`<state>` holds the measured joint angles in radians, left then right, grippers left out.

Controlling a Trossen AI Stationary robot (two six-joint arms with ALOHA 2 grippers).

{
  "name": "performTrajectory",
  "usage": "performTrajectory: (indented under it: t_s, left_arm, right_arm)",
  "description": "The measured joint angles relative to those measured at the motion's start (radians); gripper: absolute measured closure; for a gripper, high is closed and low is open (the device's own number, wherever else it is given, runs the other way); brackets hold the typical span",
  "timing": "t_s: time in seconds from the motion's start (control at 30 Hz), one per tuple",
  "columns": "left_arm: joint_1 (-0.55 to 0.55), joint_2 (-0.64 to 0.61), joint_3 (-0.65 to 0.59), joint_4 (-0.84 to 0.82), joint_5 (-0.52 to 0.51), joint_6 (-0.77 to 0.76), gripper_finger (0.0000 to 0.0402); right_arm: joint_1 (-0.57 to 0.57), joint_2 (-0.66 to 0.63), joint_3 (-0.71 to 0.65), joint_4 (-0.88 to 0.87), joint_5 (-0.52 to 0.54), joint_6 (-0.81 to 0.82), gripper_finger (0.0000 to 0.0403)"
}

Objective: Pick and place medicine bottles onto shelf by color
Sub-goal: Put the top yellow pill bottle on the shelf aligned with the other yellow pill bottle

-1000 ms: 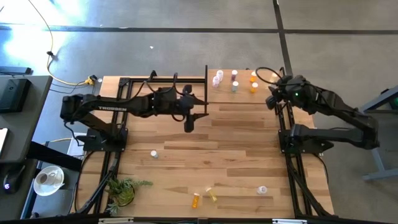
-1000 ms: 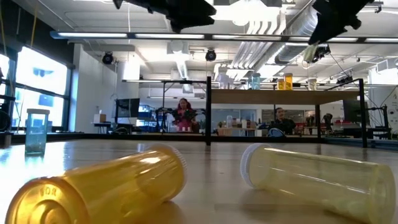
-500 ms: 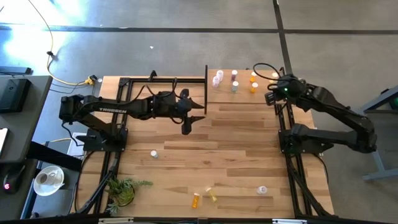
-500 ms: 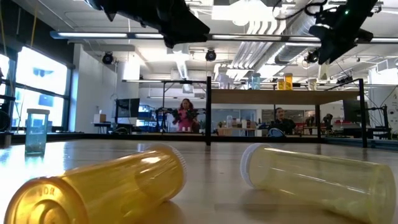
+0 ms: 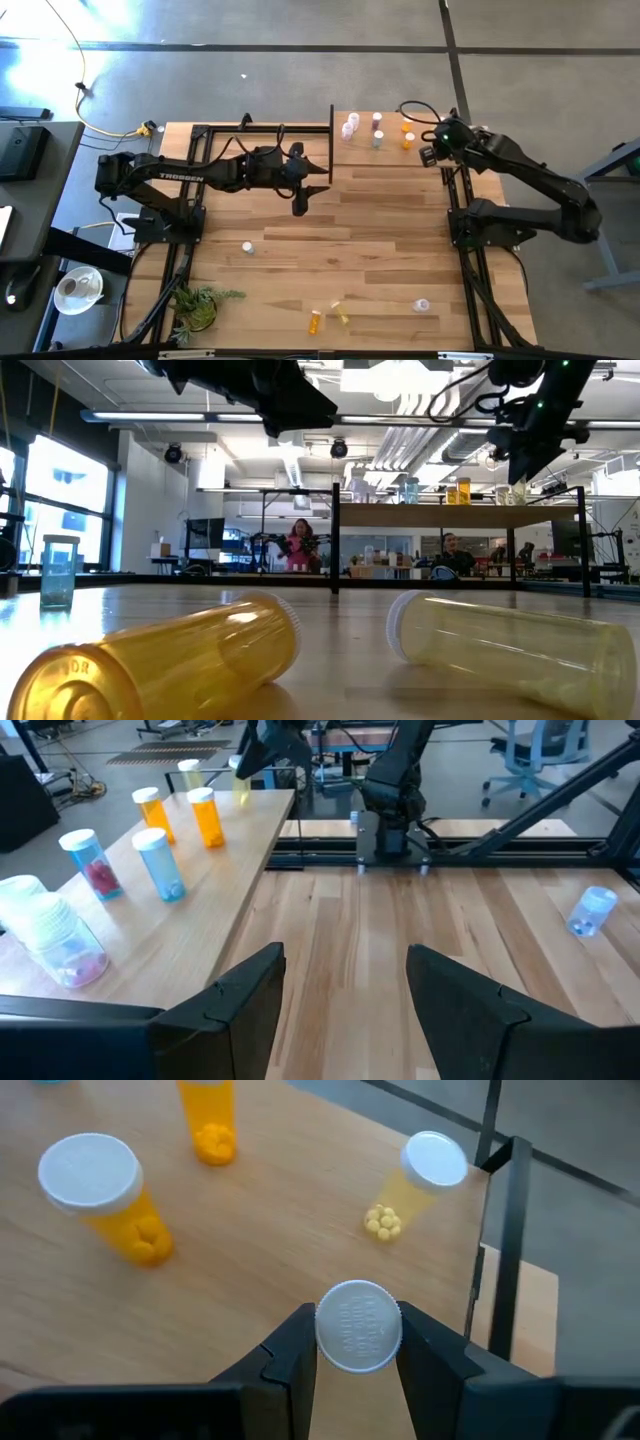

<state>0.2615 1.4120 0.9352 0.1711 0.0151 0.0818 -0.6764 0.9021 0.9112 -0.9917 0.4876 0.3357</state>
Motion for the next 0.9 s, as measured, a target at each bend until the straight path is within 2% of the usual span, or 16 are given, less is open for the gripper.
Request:
performTrajectory:
  t_s: [0.3,0.63,0.9]
  left_arm:
    - [0.000,0.000,0.000,-0.001,0.000,0.000,0.0202]
    - [0.000,0.000,0.000,-0.001,0.000,0.000,0.0202]
    - [0.000,0.001,0.000,-0.001,0.000,0.000,0.0202]
  right_arm:
    - [-0.050,0.040,0.002,0.021,-0.026,-0.021,0.0299]
    - [-0.052,0.037,0.002,0.024,-0.032,-0.030,0.0297]
    - [-0.052,0.038,-0.002,0.021,-0.044,-0.030,0.0239]
